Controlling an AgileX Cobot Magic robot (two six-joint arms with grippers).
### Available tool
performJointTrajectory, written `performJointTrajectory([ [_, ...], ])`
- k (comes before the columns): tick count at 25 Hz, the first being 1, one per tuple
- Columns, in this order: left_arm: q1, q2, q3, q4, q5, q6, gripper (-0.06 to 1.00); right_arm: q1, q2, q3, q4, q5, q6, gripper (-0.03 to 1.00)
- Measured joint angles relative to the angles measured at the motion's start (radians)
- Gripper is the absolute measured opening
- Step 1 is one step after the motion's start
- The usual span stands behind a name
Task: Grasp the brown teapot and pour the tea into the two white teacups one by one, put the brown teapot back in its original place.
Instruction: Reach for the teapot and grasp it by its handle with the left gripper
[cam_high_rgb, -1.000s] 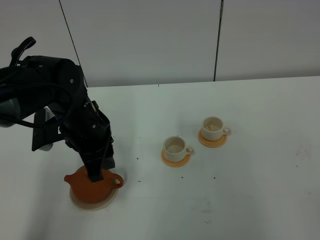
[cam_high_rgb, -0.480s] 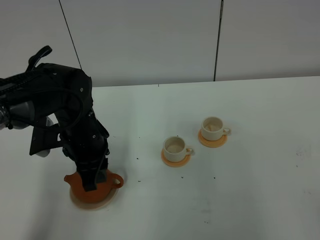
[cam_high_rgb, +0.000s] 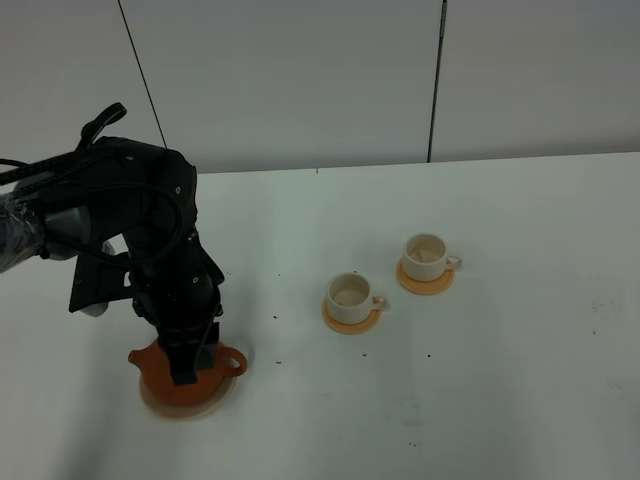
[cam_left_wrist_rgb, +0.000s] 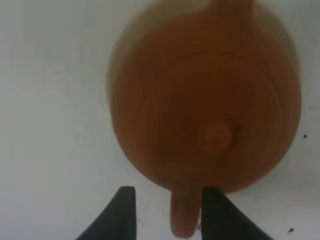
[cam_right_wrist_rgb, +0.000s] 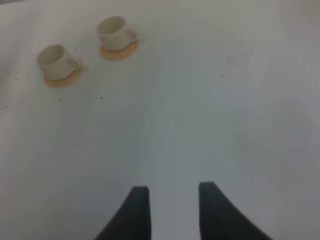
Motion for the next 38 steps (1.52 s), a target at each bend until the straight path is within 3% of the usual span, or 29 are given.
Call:
performJointTrajectory([
  [38, -0.037, 0.084, -0.056, 0.023, 0.004, 0.001, 0.36, 0.0, 0.0, 0.0, 0.0, 0.0, 0.0, 0.24],
])
